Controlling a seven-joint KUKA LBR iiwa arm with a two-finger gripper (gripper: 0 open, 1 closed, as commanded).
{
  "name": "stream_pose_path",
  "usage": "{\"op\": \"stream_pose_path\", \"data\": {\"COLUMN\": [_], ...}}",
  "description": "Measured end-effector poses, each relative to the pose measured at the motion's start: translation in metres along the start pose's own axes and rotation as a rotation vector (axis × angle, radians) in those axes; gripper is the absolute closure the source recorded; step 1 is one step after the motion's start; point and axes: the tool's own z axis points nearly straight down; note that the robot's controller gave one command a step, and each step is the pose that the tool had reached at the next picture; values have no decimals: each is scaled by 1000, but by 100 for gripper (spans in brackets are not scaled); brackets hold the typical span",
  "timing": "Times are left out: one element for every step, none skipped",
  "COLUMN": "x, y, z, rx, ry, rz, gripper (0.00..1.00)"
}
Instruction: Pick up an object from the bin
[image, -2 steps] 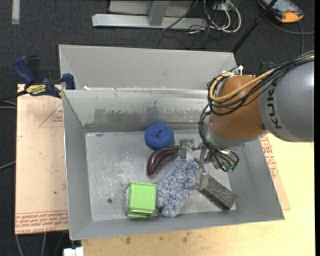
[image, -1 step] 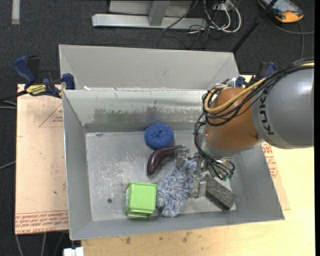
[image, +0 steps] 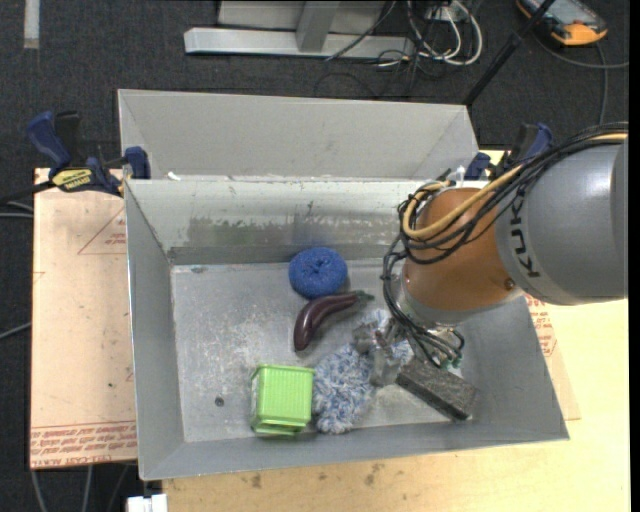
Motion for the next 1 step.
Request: {"op": "stream_pose_path", "data": {"x": [0], "y": [0], "z": [0], "rx": [0], "ry": [0], "rz": [0], "gripper": [100]}}
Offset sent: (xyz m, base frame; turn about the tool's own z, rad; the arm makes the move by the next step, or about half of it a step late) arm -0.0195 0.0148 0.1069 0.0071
